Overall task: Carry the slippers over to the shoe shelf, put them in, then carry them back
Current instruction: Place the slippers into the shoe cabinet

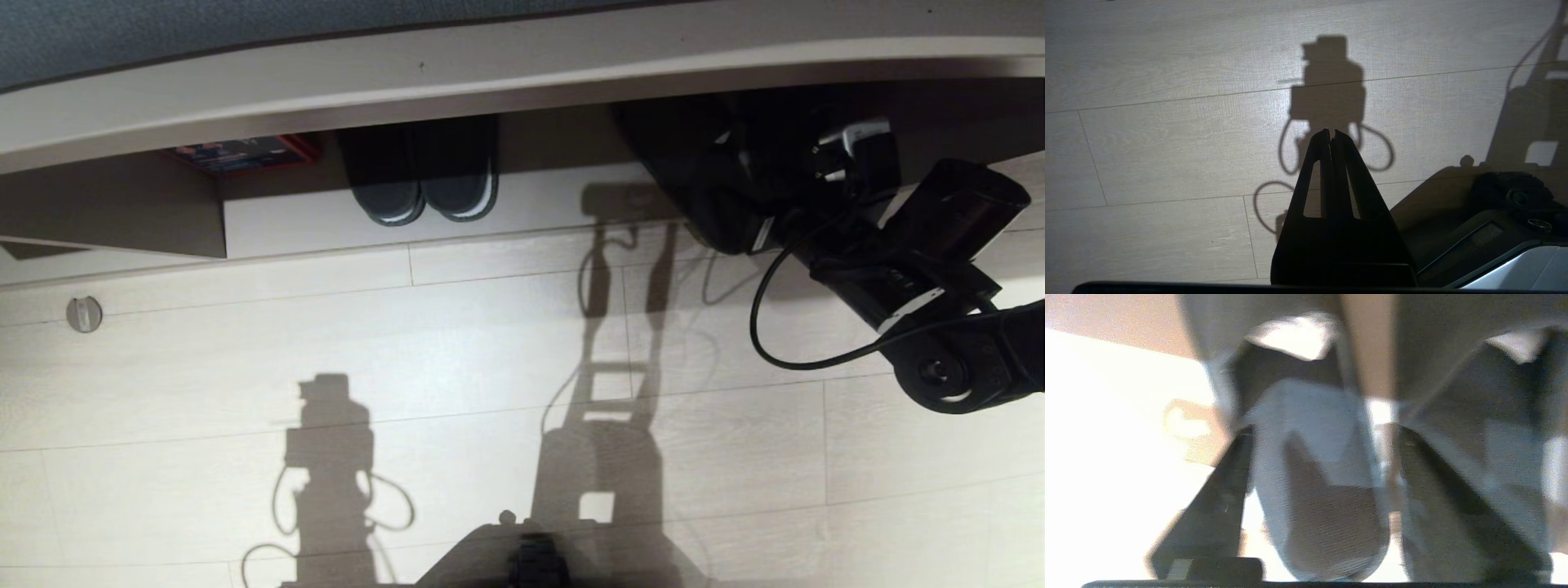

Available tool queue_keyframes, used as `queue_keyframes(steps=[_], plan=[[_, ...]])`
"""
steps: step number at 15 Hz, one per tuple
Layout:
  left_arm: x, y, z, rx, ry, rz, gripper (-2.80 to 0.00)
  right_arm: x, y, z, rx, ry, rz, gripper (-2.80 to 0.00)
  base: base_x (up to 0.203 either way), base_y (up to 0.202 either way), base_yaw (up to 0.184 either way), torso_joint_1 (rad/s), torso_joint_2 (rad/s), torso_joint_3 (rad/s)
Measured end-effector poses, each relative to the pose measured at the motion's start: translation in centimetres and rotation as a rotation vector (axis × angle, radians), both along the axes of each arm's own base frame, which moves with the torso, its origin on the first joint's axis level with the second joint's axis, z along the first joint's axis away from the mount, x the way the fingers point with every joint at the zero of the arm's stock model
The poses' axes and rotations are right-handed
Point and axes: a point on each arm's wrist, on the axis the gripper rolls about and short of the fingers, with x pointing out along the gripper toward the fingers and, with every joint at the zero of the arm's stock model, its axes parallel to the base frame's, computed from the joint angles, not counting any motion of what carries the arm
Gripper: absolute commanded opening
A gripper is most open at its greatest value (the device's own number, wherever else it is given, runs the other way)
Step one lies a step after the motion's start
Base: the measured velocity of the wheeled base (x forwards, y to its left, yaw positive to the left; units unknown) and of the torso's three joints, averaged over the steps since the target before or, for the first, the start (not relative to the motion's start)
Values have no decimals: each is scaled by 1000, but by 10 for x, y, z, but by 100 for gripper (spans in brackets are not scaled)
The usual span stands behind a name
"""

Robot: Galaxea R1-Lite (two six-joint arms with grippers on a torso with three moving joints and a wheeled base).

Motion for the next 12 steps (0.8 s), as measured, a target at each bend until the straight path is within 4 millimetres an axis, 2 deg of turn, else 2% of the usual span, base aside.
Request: queue_keyframes(steps=[3,5,9,12], plan=[[0,0,0,0,0,0,-280,-22,29,-4,-16,78,103,-280,0,0,0,0,0,0],[0,0,0,0,0,0,-280,-26,47,-1,-10,94,151,-280,0,0,0,0,0,0],[0,0,0,0,0,0,-280,8,74,19,61,8,87,-280,0,0,0,0,0,0],[0,0,0,0,0,0,-280,39,93,26,93,-21,69,-280,0,0,0,0,0,0]])
